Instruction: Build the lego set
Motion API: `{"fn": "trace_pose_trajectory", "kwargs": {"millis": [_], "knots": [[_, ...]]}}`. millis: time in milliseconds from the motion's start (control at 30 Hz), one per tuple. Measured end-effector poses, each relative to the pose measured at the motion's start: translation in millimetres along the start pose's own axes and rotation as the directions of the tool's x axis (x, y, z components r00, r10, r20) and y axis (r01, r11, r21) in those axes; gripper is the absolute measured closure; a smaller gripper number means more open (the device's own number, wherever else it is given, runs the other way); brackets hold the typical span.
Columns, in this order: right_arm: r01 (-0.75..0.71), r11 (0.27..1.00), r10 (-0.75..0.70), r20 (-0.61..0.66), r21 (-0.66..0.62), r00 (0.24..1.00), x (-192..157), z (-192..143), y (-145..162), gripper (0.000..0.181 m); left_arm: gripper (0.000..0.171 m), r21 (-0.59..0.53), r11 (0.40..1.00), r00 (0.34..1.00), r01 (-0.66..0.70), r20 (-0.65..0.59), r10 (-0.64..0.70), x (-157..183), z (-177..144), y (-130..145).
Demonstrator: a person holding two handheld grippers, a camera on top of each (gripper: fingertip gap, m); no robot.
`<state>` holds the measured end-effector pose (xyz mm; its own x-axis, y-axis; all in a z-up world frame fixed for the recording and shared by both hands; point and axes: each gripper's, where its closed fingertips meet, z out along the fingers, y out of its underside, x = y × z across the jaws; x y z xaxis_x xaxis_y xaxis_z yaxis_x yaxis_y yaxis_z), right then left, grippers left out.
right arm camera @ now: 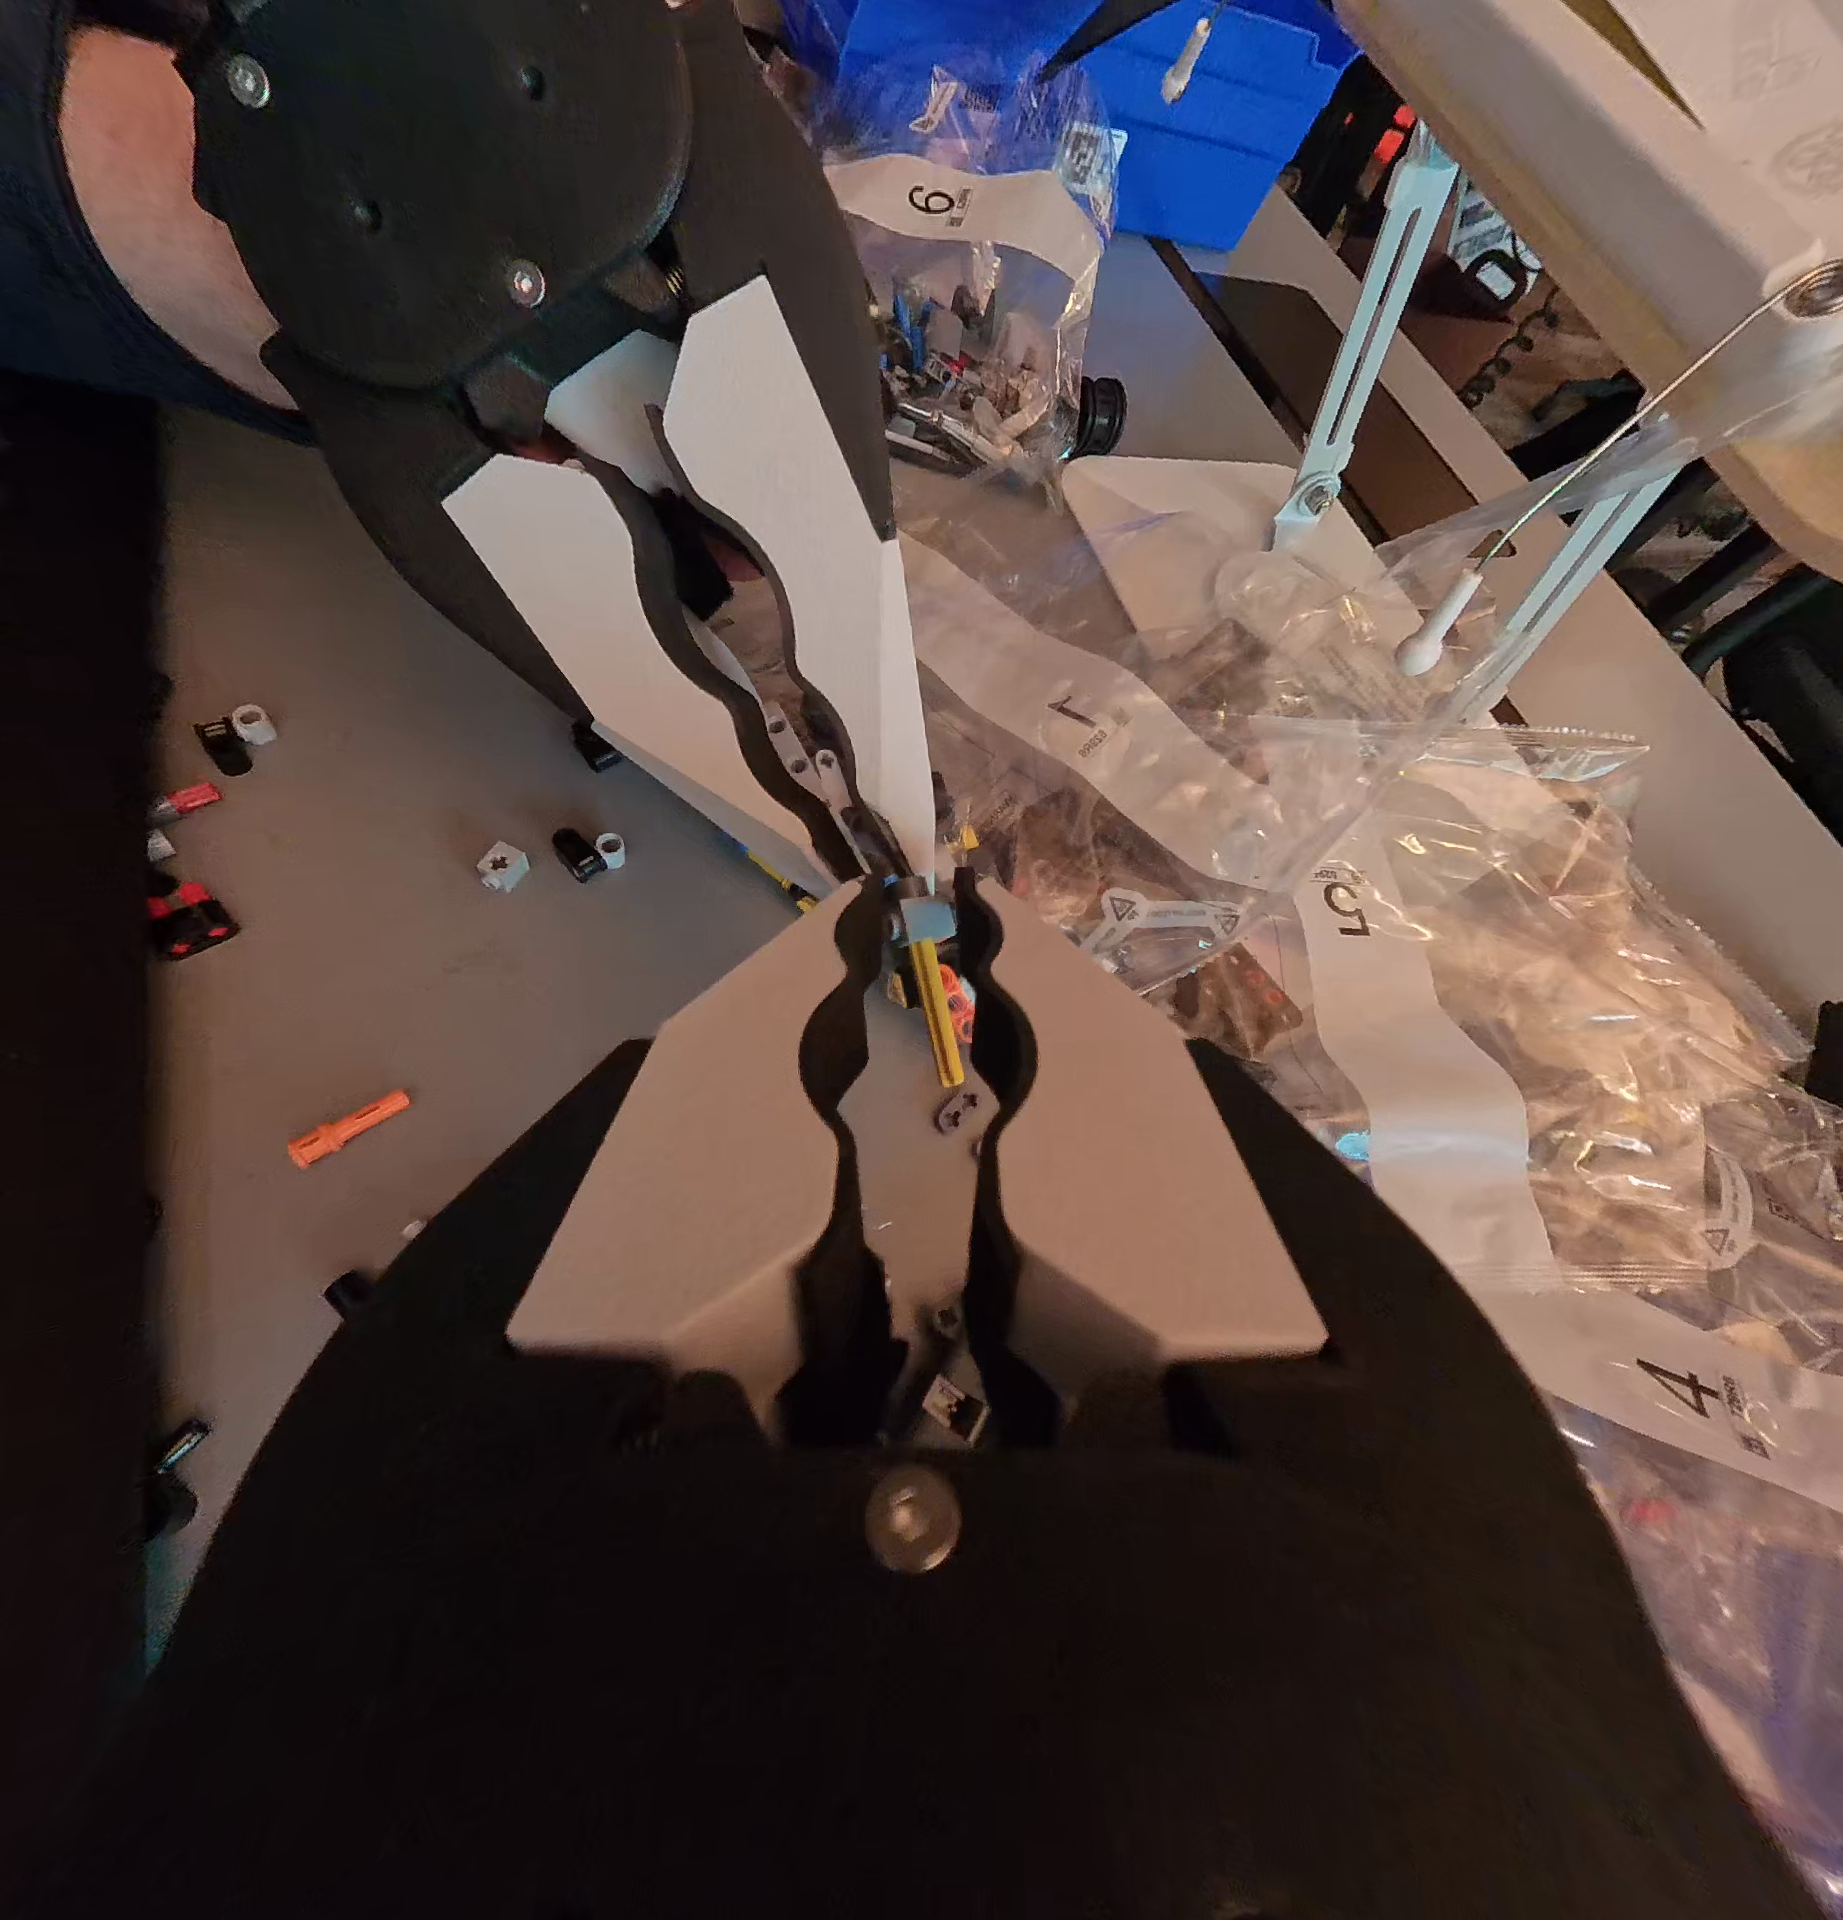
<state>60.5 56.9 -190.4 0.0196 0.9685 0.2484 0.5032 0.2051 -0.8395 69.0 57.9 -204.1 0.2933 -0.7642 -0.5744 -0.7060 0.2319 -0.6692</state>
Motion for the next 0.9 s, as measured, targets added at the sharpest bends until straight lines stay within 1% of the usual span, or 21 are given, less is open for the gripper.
{"fn": "trace_pose_trajectory", "kwargs": {"millis": [233,267,300,333,433,467,533,733,900], "knots": [[0.013,1.000,-0.013,0.010,-0.020,1.000,-1.5,0.5,3.6,0.169,0.168,0.005,1.000,1.000,-0.005,0.002,0.005,0.3,0.2,-0.7],[0.011,1.000,-0.010,0.021,-0.021,1.000,-3.2,1.4,4.5,0.166,0.168,-0.001,1.000,1.000,-0.006,0.001,0.006,0.6,0.4,0.3],[0.005,1.000,-0.004,0.039,-0.025,0.999,-5.6,2.2,5.4,0.159,0.168,0.000,1.000,1.000,-0.006,0.005,0.006,0.1,0.4,0.3],[0.003,1.000,-0.002,0.041,-0.028,0.999,-6.0,2.8,5.8,0.157,0.168,0.007,1.000,1.000,-0.004,0.002,0.004,0.4,0.1,-0.9],[0.021,0.999,-0.020,0.016,-0.028,1.000,-3.4,1.0,4.9,0.165,0.168,0.005,1.000,1.000,-0.005,0.006,0.005,-0.2,-0.3,-1.2],[0.026,0.999,-0.026,0.006,-0.029,1.000,-2.0,0.1,4.8,0.171,0.169,0.004,1.000,1.000,-0.004,-0.001,0.004,0.6,-0.2,-0.9],[0.030,0.999,-0.030,-0.003,-0.036,1.000,-0.7,-0.3,5.6,0.171,0.171,-0.001,1.000,1.000,-0.006,-0.005,0.006,1.2,0.1,0.0],[0.021,0.998,-0.020,0.004,-0.060,1.000,-0.6,0.2,9.9,0.172,0.171,-0.008,1.000,1.000,-0.015,-0.005,0.015,2.4,1.2,1.2],[0.023,0.995,-0.023,0.005,-0.097,1.000,0.4,2.3,17.3,0.172,0.171,0.028,1.000,1.000,0.004,0.004,-0.004,-1.2,-3.0,-5.0]]}}
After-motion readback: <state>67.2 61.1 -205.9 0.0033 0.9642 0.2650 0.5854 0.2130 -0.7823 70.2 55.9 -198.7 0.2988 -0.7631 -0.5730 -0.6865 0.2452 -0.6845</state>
